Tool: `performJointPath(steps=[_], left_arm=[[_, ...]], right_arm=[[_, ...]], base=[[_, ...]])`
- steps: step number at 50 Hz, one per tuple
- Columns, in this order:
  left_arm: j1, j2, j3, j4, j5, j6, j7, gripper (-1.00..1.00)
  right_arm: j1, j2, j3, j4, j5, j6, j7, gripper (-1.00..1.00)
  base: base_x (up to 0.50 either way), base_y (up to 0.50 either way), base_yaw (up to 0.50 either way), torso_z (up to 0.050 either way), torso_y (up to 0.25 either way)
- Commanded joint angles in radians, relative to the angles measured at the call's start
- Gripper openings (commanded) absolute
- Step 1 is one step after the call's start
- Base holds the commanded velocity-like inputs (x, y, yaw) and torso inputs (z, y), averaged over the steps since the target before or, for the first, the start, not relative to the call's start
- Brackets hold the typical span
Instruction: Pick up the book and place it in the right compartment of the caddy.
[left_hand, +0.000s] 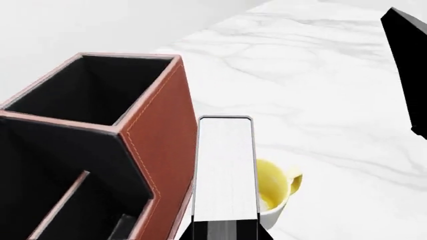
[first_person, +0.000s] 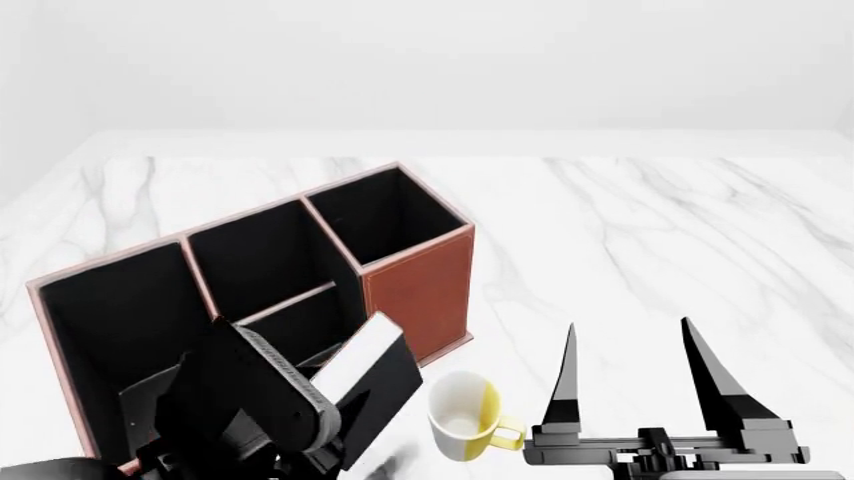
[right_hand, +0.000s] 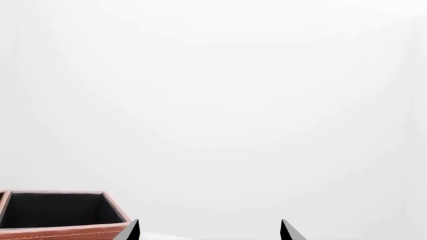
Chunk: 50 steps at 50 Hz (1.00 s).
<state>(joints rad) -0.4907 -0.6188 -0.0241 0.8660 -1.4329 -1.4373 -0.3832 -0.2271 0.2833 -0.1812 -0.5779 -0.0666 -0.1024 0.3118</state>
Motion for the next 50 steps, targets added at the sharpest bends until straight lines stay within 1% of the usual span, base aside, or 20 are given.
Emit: performJointPath(steps=[1,10,11,18,22,25,26,27,28,30,31,32,33,34,37,38,40,42,47,50], left_arm=[[-0.267,-0.095,-0.026,0.010,-0.480,0.087,-0.365,-1.00],[-0.611,-0.177,0.155,-0.037,-0.740,0.251,-0.557,-1.00],[-0.691,-0.176,0.189,-0.068,-0.765,0.267,-0.582,-1.00],[-0.935,-0.147,0.298,-0.142,-0.815,0.286,-0.653,-1.00],[-1.029,-0.093,0.354,-0.217,-0.762,0.253,-0.658,-1.00],[-1.049,-0.032,0.373,-0.293,-0.653,0.199,-0.604,-1.00],[-1.036,0.011,0.381,-0.340,-0.532,0.167,-0.557,-1.00],[-1.037,0.030,0.394,-0.371,-0.484,0.145,-0.525,-1.00],[-1.033,0.050,0.387,-0.342,-0.343,0.119,-0.449,-1.00],[-1.035,0.079,0.401,-0.401,-0.272,0.119,-0.399,-1.00],[-1.037,0.085,0.411,-0.376,-0.141,0.136,-0.333,-1.00],[-1.032,0.094,0.414,-0.388,-0.075,0.160,-0.300,-1.00],[-1.040,0.092,0.477,-0.388,0.075,0.197,-0.198,-1.00],[-1.032,0.098,0.498,-0.408,0.148,0.231,-0.173,-1.00],[-1.034,0.113,0.563,-0.471,0.276,0.283,-0.111,-1.00],[-1.044,0.118,0.620,-0.502,0.342,0.304,-0.064,-1.00],[-1.044,0.123,0.647,-0.519,0.370,0.313,-0.047,-1.00],[-1.027,0.122,0.746,-0.529,0.496,0.390,0.008,-1.00],[-1.025,0.147,0.804,-0.621,0.603,0.478,0.047,-1.00],[-1.031,0.165,0.816,-0.687,0.612,0.475,0.063,-1.00]], right_arm=[[0.011,-0.015,0.019,0.007,-0.007,0.034,-0.016,1.00],[0.012,-0.007,0.023,0.011,0.004,0.032,-0.014,1.00],[0.011,-0.006,0.023,0.009,0.004,0.031,-0.014,1.00],[0.016,-0.002,0.022,0.008,0.010,0.037,-0.014,1.00],[0.017,0.000,0.019,0.007,0.009,0.038,-0.013,1.00],[0.016,0.002,0.017,0.005,0.009,0.038,-0.013,1.00],[0.017,0.003,0.017,0.005,0.009,0.038,-0.013,1.00],[0.018,0.003,0.017,0.006,0.010,0.039,-0.012,1.00],[0.019,0.004,0.017,0.008,0.011,0.038,-0.013,1.00],[0.022,0.005,0.016,0.011,0.014,0.040,-0.014,1.00],[0.023,0.005,0.015,0.013,0.014,0.039,-0.014,1.00],[0.025,0.006,0.014,0.016,0.015,0.039,-0.014,1.00],[0.025,0.006,0.013,0.021,0.014,0.035,-0.013,1.00],[0.024,0.006,0.012,0.022,0.014,0.033,-0.012,1.00],[0.020,0.007,0.012,0.022,0.013,0.029,-0.010,1.00],[0.019,0.008,0.010,0.022,0.012,0.028,-0.009,1.00],[0.019,0.008,0.007,0.025,0.009,0.026,-0.008,1.00],[0.021,0.009,0.006,0.028,0.008,0.026,-0.008,1.00],[0.020,0.012,0.002,0.031,0.006,0.023,-0.007,1.00],[0.018,0.013,0.001,0.031,0.006,0.021,-0.005,1.00]], base=[[0.00,0.00,0.00,0.000,0.000],[0.00,0.00,0.00,0.000,0.001],[0.00,0.00,0.00,0.000,0.000],[0.00,0.00,0.00,0.000,0.001],[0.00,0.00,0.00,0.000,0.000],[0.00,0.00,0.00,0.000,0.000],[0.00,0.00,0.00,0.000,0.000],[0.00,0.00,0.00,0.000,0.000],[0.00,0.00,0.00,0.000,0.000],[0.00,0.00,0.00,0.000,0.005],[0.00,0.00,0.00,0.000,0.000],[0.00,0.00,0.00,0.000,0.000],[0.00,0.00,0.00,0.000,0.000],[0.00,0.00,0.00,0.000,0.000],[0.00,0.00,0.00,0.000,0.000],[0.00,0.00,0.00,0.000,0.000],[0.00,0.00,0.00,0.000,0.005],[0.00,0.00,0.00,0.000,0.000],[0.00,0.00,0.00,0.000,0.002],[0.00,0.00,0.00,0.000,0.000]])
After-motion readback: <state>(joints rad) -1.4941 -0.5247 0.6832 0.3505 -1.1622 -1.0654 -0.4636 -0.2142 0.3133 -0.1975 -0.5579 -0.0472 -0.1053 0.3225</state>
